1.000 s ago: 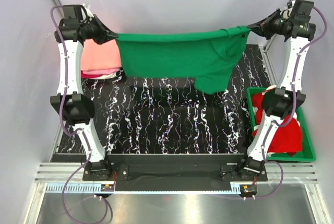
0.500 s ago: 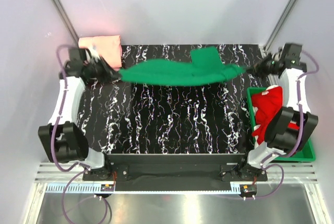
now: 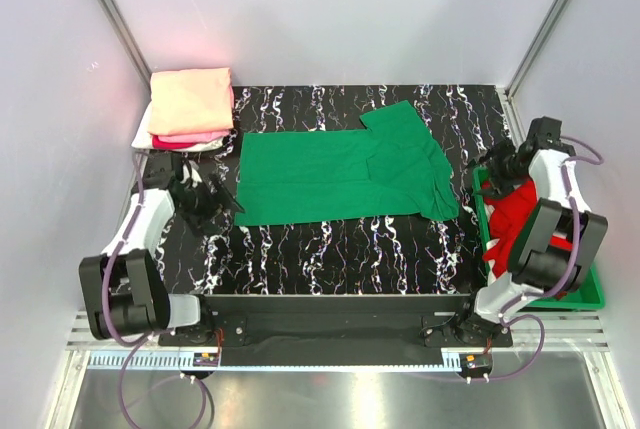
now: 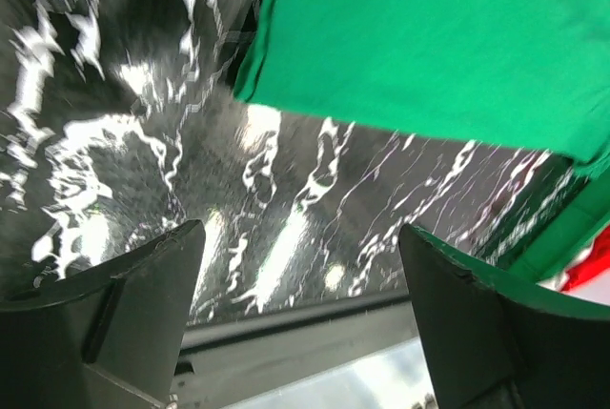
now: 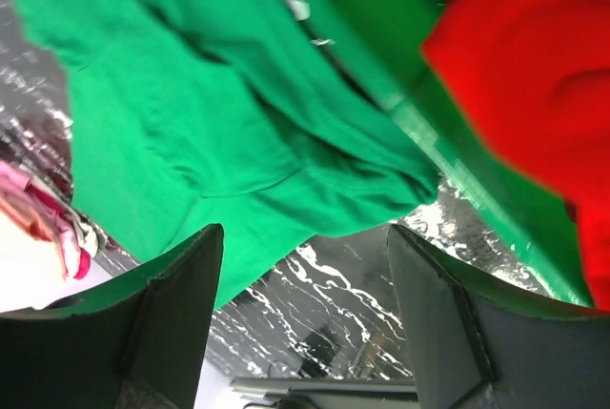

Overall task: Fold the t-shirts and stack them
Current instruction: Fold the tshirt

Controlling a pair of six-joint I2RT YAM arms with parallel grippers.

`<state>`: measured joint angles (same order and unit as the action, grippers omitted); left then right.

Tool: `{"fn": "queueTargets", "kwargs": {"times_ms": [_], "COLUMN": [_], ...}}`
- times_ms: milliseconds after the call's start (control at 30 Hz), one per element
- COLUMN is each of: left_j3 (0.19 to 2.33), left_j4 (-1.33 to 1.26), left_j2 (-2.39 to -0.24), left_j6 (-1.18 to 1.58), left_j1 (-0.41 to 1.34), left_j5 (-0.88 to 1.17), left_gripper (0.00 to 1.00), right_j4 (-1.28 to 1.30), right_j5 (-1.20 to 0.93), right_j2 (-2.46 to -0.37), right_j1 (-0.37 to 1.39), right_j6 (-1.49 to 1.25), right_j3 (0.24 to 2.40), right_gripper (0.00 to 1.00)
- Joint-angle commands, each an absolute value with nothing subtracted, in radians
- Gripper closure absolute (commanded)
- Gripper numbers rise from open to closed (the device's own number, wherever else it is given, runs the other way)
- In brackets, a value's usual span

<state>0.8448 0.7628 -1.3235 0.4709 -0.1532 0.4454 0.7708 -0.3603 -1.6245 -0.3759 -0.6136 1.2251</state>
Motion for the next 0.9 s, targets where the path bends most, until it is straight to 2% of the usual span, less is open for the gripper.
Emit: {"fn": "queueTargets", "kwargs": {"times_ms": [0,133,267,433,533,667,833,867], "left_j3": [0.900,0.905,0.913,0.907,0.910,0.956,0.976,0.988], "left_j4": [0.695,0.608,0.520,0.414,0.388,0.481,0.518,0.535], "left_j2": [-1.285,-1.331,-1.407,-1.526,-1.600,-1.689,-1.753,-1.764], "left_j6": [0.474,0.529,0.561,0.587,0.588,0.558,0.534,0.529], "left_j1": [-0.152,-0.078,0.000,0.040,0.040,0.040,0.020,0.015], "left_j5": [0.390,0.394,0.342,0.363,0.356,0.229,0.130,0.124], "left_gripper": [0.14,0.18,0.20,0.28,0.30,0.31,0.32,0.35], "right_j4": [0.756,0.732,0.686,0.646,0.641,0.658,0.657,0.654], "right_j5": [-0.368,-0.335,-0.296,-0.279,-0.264,-0.209,-0.152,-0.155], "right_j2": [-1.528,-1.551,-1.606,-1.765,-1.822,-1.911,-1.941,-1.934], "right_j1": [-0.329,-0.181,-0.143,-0.143,-0.144,-0.147,-0.189,-0.201], "right_j6": [-0.588,-0.594,-0.606,-0.563,-0.546,-0.525,-0.508,-0.500], "right_j3": [1.243,1.195,1.147,1.181,1.221,1.269,1.263,1.256], "right_gripper": [0.24,0.25,0.30,0.44,0.45,0.45,0.43,0.43]}}
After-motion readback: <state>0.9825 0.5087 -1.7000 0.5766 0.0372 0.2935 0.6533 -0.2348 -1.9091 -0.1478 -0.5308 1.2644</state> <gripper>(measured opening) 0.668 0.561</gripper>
